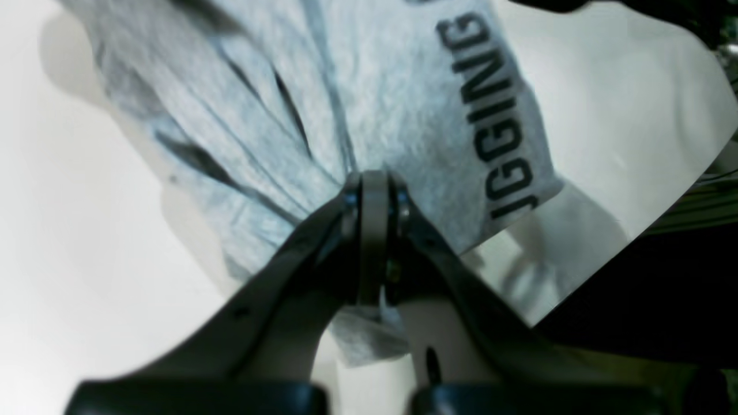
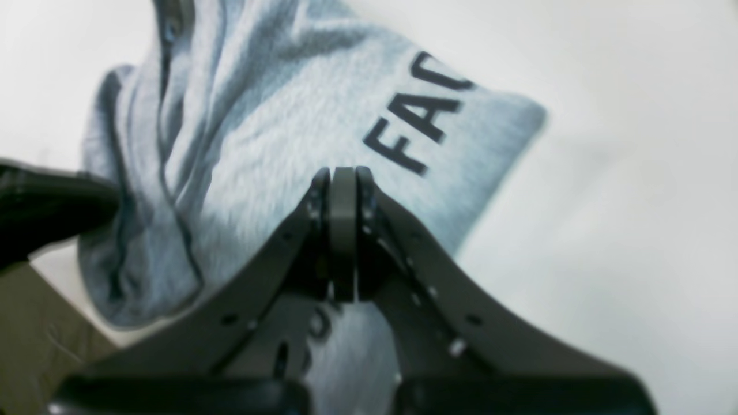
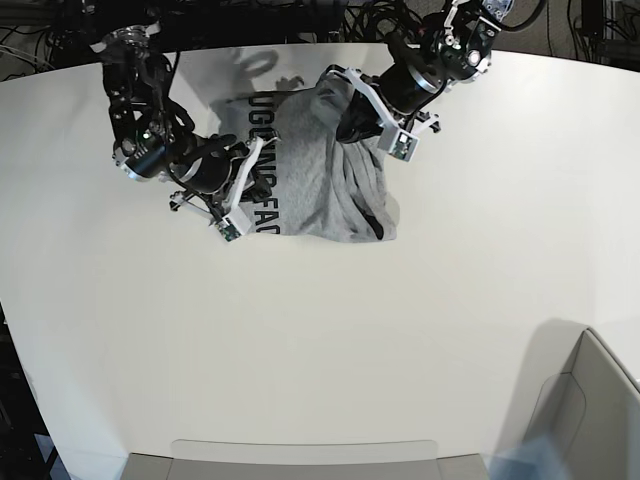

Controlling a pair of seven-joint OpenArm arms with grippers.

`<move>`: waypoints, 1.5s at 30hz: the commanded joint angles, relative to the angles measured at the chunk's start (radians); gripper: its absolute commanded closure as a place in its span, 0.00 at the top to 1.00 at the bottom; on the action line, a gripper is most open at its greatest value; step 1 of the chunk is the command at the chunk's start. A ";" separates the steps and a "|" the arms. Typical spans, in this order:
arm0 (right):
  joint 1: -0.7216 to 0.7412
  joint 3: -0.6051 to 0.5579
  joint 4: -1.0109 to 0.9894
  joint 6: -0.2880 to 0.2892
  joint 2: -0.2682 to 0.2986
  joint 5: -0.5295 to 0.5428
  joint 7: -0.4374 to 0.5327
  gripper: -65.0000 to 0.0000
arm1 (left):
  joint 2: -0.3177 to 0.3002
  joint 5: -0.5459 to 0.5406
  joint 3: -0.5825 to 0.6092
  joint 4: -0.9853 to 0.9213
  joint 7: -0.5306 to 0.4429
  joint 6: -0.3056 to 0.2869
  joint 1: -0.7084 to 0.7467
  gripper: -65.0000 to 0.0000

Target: Fold the T-shirt properly

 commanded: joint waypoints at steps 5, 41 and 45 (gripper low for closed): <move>0.063 -0.002 -0.148 0.008 -0.086 -0.144 0.022 0.00 | 0.001 0.000 -0.012 -0.076 -0.023 0.008 -0.044 0.00; -0.096 0.006 0.187 0.006 -0.106 -0.190 0.106 0.00 | -0.001 0.000 -0.203 0.071 -0.284 0.101 0.091 0.00; -0.205 0.007 0.233 0.000 -0.104 -0.190 0.106 0.00 | -0.002 0.000 -0.304 0.071 -0.376 0.101 0.199 0.00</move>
